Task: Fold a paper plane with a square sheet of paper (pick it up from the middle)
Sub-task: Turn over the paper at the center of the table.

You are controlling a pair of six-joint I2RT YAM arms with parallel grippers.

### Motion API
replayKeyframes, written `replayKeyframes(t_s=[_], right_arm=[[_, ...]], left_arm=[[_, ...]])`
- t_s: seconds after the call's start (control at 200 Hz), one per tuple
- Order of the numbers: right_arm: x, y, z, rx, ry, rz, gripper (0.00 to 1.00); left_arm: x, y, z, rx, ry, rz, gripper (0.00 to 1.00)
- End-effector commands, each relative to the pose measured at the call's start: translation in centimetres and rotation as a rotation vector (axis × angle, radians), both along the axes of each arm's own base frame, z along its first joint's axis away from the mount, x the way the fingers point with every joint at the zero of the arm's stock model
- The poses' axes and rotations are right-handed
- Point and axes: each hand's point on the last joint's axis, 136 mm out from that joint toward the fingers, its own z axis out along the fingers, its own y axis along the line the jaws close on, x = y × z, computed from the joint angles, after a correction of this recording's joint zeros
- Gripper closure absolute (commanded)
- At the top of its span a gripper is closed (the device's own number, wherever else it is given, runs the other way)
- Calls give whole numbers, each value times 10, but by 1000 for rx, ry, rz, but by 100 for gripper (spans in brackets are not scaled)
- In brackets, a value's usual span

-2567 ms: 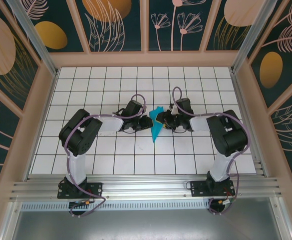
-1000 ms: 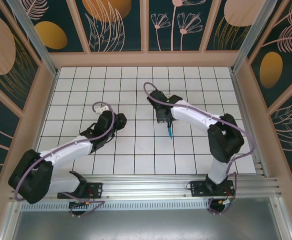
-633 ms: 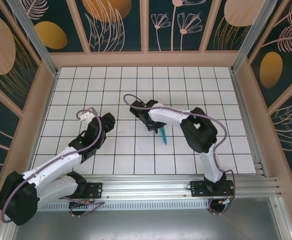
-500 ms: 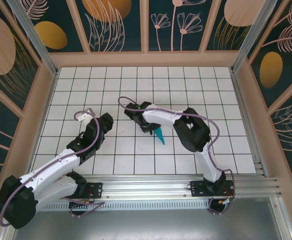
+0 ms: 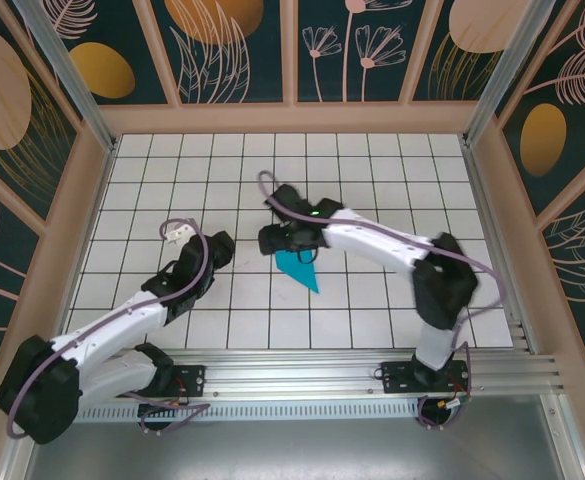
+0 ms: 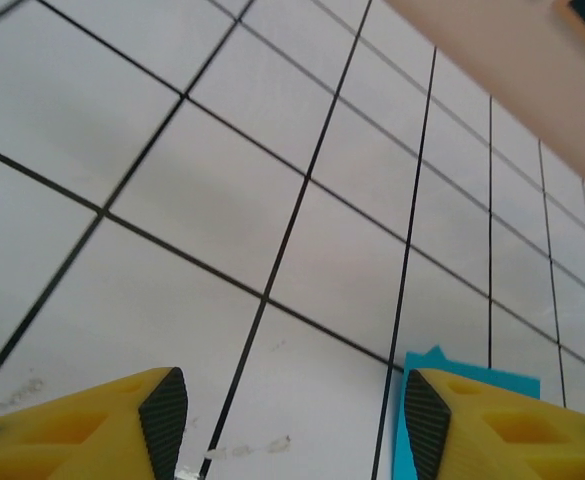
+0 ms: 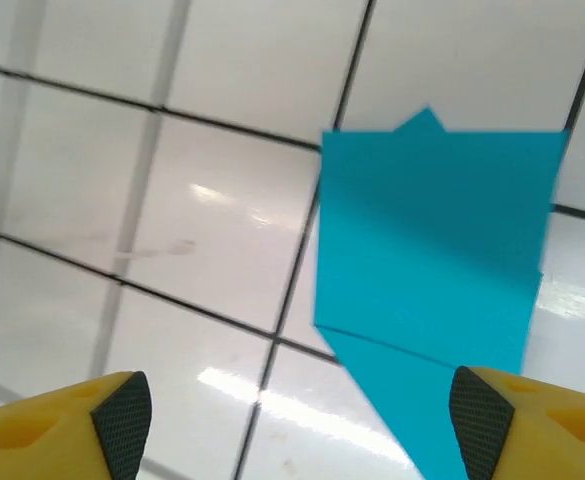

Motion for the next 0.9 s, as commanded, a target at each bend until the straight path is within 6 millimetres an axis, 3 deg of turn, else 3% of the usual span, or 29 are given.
replayKeyframes(t_s=[0.0, 0.08, 0.14, 0.17, 0.32, 0.495, 0.896], right_arm=[[11, -25, 29, 274, -16, -27, 28], [5, -47, 30, 457, 19, -2, 50], [-8, -55, 17, 524, 68, 26, 59], [-5, -66, 9, 532, 94, 12, 65], [-16, -64, -19, 525, 192, 56, 87], [-18, -58, -44, 516, 266, 68, 93], [-4, -51, -81, 447, 321, 52, 92]], left_arm=[[12, -36, 11, -53, -11, -151, 38], [16, -60, 5, -95, 18, -248, 39], [18, -79, -3, -126, 53, -316, 41], [18, -88, -6, -144, 74, -349, 42], [22, -112, -24, -209, 160, -406, 44], [23, -119, -39, -224, 217, -408, 44], [23, -125, -52, -223, 269, -423, 44]])
